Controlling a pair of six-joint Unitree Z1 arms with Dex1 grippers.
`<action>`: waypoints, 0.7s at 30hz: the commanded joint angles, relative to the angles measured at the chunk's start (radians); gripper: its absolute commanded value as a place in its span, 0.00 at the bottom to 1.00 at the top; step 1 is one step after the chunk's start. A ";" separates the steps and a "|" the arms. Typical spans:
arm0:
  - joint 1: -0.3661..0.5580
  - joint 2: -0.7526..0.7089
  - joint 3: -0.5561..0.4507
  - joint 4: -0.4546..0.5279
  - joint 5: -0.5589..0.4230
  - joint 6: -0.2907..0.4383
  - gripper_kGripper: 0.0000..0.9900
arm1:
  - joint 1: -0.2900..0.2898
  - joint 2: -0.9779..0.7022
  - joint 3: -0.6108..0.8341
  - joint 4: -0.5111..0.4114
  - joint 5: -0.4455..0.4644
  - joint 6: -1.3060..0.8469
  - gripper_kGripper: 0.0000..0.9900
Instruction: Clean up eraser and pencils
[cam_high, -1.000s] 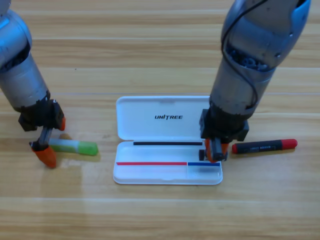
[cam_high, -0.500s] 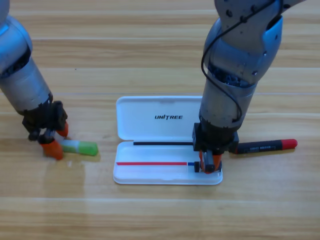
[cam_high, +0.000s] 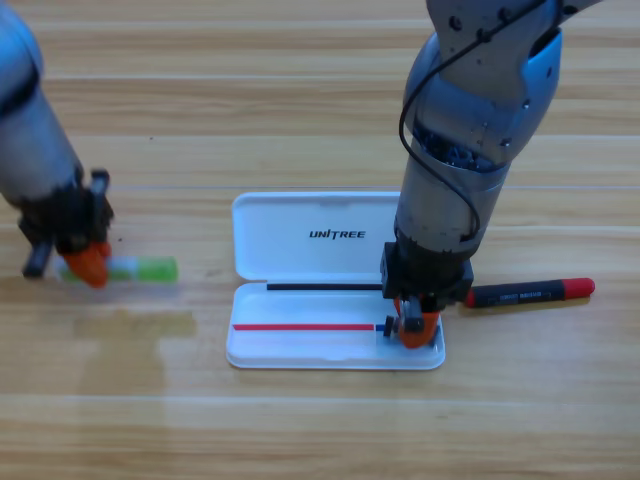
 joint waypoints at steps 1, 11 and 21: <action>-0.032 -0.033 -0.256 0.269 -0.080 -0.033 0.00 | 0.030 0.050 0.005 0.010 -0.024 0.017 0.87; -0.117 0.079 -0.492 0.457 -0.178 -0.098 0.00 | 0.011 -0.275 0.144 0.113 -0.024 -0.014 0.89; -0.186 0.252 -0.566 0.496 -0.316 -0.115 0.00 | -0.221 -0.236 0.309 -0.022 -0.111 -0.186 0.89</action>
